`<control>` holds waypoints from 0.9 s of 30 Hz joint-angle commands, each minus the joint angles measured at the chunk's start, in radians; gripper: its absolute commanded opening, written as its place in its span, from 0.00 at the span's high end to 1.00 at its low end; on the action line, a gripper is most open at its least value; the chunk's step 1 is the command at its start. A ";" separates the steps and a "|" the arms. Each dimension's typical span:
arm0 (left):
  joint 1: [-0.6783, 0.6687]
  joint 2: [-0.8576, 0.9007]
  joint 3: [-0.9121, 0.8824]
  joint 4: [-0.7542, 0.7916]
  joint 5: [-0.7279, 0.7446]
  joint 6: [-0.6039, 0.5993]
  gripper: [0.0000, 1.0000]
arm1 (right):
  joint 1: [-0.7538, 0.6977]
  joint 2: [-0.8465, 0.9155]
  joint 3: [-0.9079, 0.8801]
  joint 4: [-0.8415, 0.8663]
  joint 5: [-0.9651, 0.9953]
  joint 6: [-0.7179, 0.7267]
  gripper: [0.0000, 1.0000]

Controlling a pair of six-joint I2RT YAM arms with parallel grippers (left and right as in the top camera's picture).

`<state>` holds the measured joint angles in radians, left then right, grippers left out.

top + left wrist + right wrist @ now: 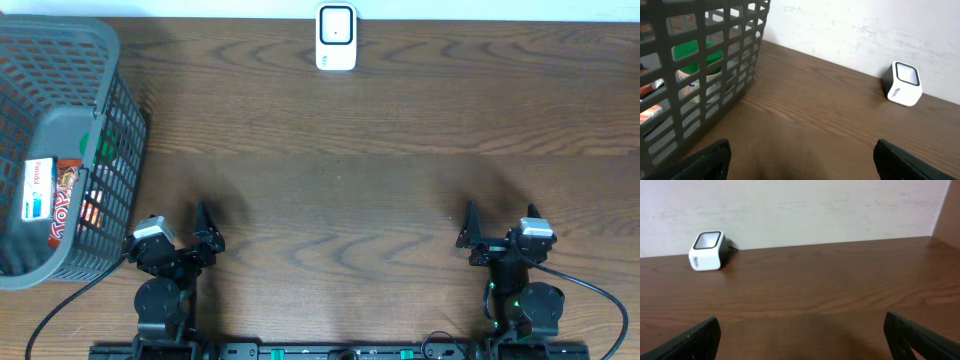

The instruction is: Scan the item barcode

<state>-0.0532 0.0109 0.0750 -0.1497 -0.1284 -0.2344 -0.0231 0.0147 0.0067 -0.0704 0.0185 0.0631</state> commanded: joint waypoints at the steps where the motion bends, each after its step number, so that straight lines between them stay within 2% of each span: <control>1: 0.005 -0.004 -0.032 -0.002 0.016 0.016 0.08 | 0.007 -0.008 -0.001 -0.004 0.002 -0.013 0.01; 12: 0.005 -0.004 -0.032 0.032 0.026 -0.009 0.09 | 0.007 -0.008 -0.001 -0.004 0.002 -0.013 0.01; 14: 0.004 -0.004 -0.032 0.039 0.129 -0.019 0.09 | 0.007 -0.008 -0.001 -0.004 0.003 -0.013 0.01; 16: 0.004 -0.002 -0.030 0.048 0.302 0.060 0.08 | 0.007 -0.008 -0.001 -0.004 0.003 -0.013 0.01; 18: 0.002 0.010 -0.018 0.034 0.419 0.084 0.09 | 0.007 -0.008 -0.001 -0.004 0.003 -0.013 0.01; 23: 0.002 0.100 0.097 -0.003 0.483 0.116 0.08 | 0.007 -0.008 -0.001 -0.004 0.003 -0.013 0.01; 27: 0.002 0.267 0.321 -0.011 0.500 0.119 0.08 | 0.007 -0.008 -0.001 -0.004 0.003 -0.013 0.01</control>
<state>-0.0532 0.1905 0.2153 -0.1749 0.3016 -0.1497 -0.0231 0.0147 0.0067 -0.0700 0.0185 0.0631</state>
